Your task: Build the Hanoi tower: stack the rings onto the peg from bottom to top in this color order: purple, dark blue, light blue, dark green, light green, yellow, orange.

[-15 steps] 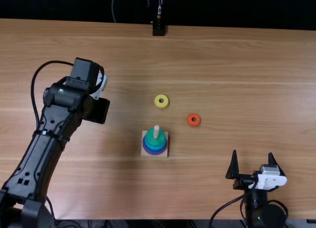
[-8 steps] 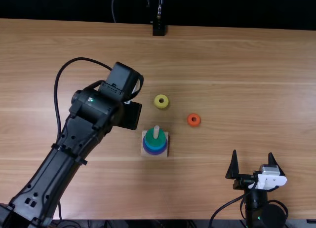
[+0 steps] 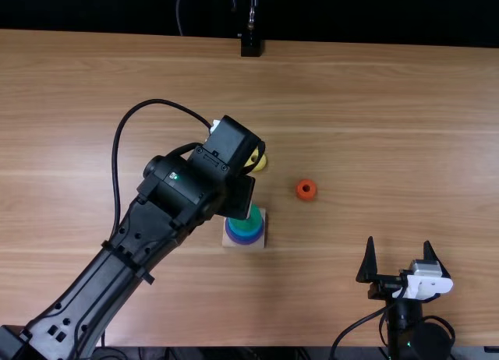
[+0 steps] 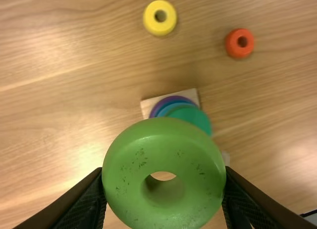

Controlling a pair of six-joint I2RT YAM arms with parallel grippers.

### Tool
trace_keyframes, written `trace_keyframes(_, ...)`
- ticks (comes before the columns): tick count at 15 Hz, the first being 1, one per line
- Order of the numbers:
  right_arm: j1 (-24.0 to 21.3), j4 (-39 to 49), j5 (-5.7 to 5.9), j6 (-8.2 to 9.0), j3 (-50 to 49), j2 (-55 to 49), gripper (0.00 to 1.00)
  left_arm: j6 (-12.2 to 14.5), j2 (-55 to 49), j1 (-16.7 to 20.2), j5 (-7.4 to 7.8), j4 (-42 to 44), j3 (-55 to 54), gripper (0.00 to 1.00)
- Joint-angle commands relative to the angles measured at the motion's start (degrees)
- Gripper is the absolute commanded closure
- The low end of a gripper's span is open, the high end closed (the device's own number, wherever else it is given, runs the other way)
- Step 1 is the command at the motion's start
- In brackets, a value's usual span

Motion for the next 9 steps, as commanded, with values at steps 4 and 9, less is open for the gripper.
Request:
trace_keyframes(4,-0.8,0.2,0.38,-0.07,-0.5,-0.4,0.00,-3.4,1.6,-2.8,-0.19,0.0,4.0,1.00)
trace_keyframes(9,-0.8,0.2,0.38,-0.18,-0.5,-0.4,0.00,-4.1,4.0,-3.7,-0.19,0.0,4.9,1.00)
